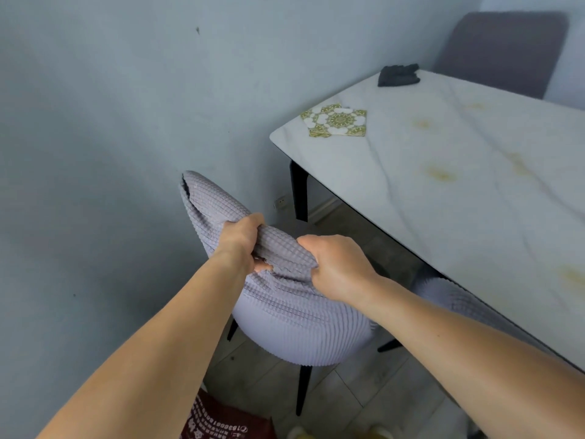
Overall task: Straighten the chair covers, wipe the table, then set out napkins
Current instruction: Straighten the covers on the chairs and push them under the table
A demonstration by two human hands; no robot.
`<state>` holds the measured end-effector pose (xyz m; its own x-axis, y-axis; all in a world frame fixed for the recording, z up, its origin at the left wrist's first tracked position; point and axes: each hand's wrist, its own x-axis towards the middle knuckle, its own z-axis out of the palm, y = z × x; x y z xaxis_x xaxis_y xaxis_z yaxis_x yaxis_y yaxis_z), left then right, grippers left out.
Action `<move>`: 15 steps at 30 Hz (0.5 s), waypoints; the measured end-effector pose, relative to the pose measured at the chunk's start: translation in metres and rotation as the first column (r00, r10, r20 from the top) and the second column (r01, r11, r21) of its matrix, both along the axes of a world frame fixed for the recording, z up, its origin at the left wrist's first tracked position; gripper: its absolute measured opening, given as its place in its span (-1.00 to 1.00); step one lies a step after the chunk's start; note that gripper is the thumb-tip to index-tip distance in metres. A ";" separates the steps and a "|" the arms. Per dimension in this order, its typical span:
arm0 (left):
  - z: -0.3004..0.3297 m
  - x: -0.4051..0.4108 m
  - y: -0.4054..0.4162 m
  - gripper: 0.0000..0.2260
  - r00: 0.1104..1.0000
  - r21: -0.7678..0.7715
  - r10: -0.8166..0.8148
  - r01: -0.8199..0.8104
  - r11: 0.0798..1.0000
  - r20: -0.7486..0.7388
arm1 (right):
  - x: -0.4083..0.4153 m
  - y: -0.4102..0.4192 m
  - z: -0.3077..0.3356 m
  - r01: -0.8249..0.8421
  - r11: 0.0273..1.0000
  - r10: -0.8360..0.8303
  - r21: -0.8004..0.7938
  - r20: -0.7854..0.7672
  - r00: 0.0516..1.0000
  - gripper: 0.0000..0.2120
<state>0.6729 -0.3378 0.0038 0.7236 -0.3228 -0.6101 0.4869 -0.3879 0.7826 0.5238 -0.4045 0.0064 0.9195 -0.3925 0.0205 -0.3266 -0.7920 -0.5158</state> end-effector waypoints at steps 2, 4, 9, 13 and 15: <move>-0.001 -0.002 -0.010 -0.62 1.000 -0.009 -0.025 0.025 1.000 0.003 | -0.005 -0.005 0.002 0.020 1.000 -0.020 -0.002 -0.002 1.000 -0.92; 0.000 -0.004 -0.019 -0.61 0.999 -0.023 -0.045 0.046 0.999 0.004 | -0.008 -0.009 0.004 0.036 0.999 -0.036 0.004 -0.013 0.999 -0.89; 0.002 -0.006 -0.043 -0.65 0.995 -0.033 -0.099 0.100 0.994 0.015 | -0.012 -0.024 0.002 0.115 0.993 -0.115 0.008 -0.012 0.993 -0.71; 0.003 0.000 -0.054 -0.70 0.993 -0.043 -0.117 0.118 0.992 0.030 | -0.006 -0.027 0.000 0.153 0.988 -0.153 0.002 -0.001 0.988 -0.76; 0.003 0.005 -0.055 -0.70 0.991 -0.039 -0.130 0.131 0.991 0.027 | -0.002 -0.026 -0.001 0.165 0.986 -0.165 0.005 0.010 0.986 -0.81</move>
<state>0.6782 -0.3932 0.0066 0.6877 -0.4397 -0.5777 0.4151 -0.4146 0.8098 0.5220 -0.4305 0.0059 0.8421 -0.5386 0.0278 -0.4471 -0.7260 -0.5226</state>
